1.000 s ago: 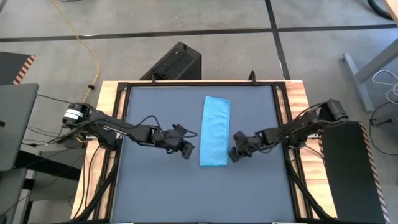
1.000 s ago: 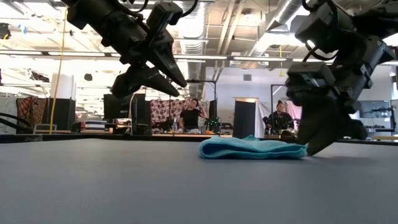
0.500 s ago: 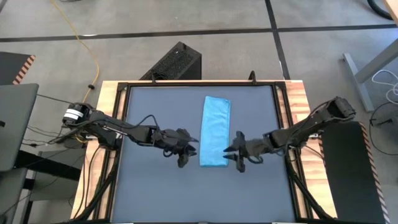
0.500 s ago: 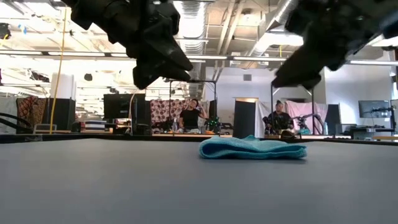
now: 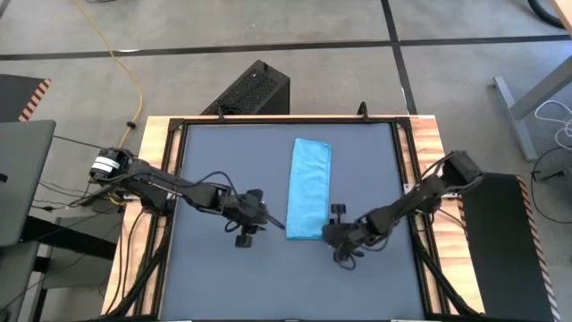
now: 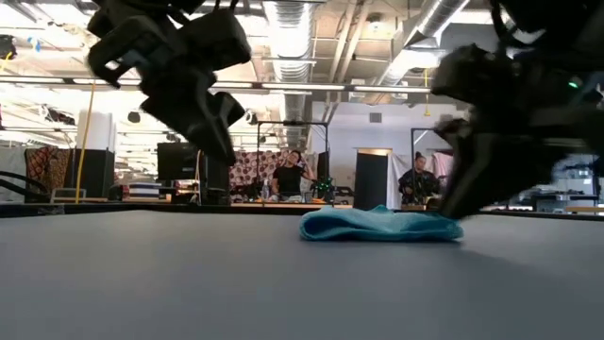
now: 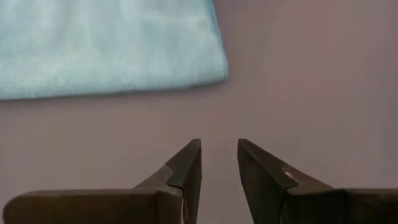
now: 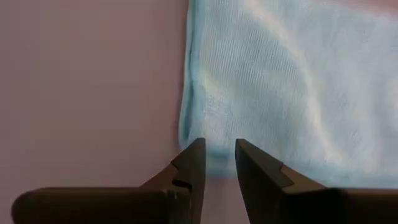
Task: Roll towel
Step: Roll the blue microfiber towel
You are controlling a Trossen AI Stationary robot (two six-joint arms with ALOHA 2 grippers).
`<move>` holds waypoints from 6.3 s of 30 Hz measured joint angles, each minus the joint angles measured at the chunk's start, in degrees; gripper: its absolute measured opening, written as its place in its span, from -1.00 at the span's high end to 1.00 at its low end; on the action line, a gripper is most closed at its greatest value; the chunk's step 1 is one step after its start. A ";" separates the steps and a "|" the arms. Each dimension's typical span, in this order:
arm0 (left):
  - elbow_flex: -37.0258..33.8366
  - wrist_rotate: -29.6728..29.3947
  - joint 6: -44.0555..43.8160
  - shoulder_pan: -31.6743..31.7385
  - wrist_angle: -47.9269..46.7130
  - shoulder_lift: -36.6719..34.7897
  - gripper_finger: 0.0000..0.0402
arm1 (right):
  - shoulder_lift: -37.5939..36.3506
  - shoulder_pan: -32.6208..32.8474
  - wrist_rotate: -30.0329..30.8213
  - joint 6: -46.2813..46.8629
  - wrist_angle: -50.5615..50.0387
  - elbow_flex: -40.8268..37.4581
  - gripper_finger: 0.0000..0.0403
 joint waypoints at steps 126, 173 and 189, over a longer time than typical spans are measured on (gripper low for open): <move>0.04 -4.23 -7.85 -3.69 -2.73 0.00 0.54 | 3.36 5.12 1.70 21.84 -11.42 5.28 0.09; 0.04 -4.19 -10.17 -3.71 -3.94 -0.01 0.54 | 5.30 7.37 1.38 27.26 -8.38 2.37 0.53; 0.04 -4.39 2.24 -5.32 1.93 -0.02 0.54 | 5.33 7.20 -2.83 32.72 -9.84 2.37 0.83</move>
